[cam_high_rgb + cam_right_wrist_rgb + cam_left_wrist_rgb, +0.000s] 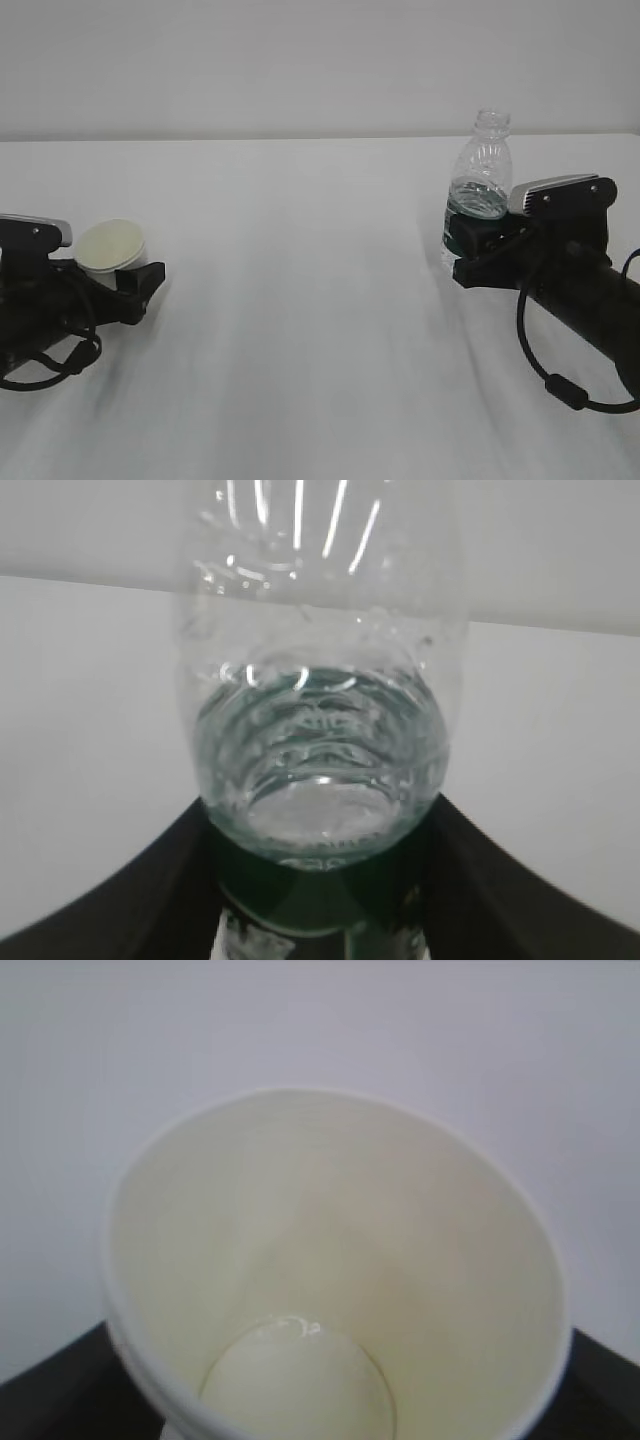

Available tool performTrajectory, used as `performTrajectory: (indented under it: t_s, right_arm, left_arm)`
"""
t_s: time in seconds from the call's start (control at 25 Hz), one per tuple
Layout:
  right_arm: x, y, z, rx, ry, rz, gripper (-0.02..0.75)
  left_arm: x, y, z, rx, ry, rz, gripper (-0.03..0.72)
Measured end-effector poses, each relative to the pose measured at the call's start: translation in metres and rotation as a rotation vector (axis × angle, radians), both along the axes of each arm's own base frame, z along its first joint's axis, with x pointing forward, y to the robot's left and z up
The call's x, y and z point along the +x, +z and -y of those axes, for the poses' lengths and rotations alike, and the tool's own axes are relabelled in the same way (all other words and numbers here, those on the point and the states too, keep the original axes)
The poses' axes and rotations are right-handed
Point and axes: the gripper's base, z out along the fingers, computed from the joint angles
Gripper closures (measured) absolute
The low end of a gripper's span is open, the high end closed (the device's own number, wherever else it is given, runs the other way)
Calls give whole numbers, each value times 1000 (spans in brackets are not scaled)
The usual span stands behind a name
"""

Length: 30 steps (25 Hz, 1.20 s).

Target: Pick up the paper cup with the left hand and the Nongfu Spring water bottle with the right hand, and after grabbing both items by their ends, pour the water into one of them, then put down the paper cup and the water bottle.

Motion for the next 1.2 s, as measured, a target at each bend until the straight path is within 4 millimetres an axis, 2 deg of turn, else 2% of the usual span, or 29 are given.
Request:
performTrajectory:
  t_s: [0.28, 0.56, 1.2]
  right_arm:
    - [0, 0, 0, 0, 0, 0, 325]
    - [0, 0, 0, 0, 0, 0, 325]
    - [0, 0, 0, 0, 0, 0, 325]
  left_arm:
    - [-2, -11, -1, 4, 16, -36, 50]
    - [-2, -13, -1, 5, 16, -42, 101]
    - [-2, -13, -1, 11, 14, -40, 93]
